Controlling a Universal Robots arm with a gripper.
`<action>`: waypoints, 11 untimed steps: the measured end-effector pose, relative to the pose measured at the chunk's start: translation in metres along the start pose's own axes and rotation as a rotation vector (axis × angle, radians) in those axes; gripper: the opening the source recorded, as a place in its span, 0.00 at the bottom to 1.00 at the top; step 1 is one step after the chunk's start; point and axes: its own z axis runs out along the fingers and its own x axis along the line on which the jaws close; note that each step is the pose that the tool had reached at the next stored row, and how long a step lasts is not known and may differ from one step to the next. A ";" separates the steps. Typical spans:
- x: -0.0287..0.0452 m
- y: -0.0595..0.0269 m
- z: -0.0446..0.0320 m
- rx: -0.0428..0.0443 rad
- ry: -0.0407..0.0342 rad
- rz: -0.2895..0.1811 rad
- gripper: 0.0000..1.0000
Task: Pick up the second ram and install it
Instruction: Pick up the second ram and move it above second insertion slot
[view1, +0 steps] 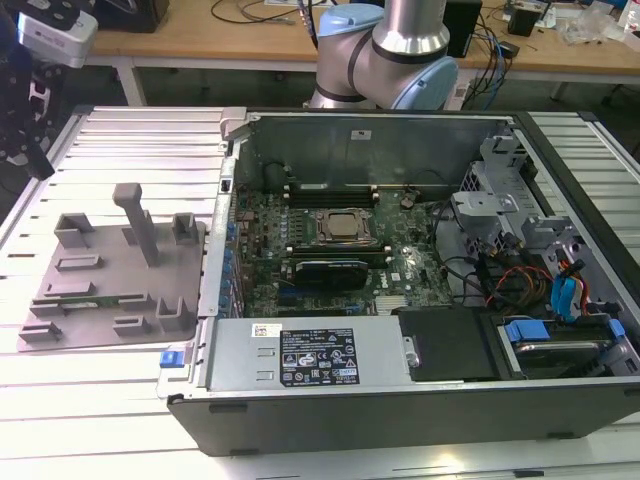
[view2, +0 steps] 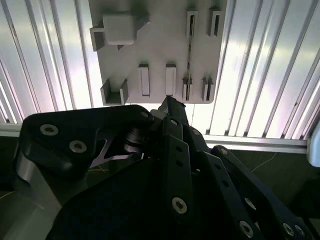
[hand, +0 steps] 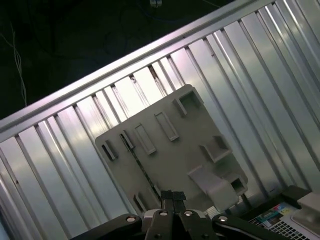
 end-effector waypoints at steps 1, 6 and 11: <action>0.0000 0.0000 0.0000 -0.0004 0.0006 -0.014 0.08; 0.0000 0.0000 0.0000 -0.0020 0.0037 -0.081 0.08; 0.0000 0.0000 0.0000 -0.0036 0.0067 -0.148 0.08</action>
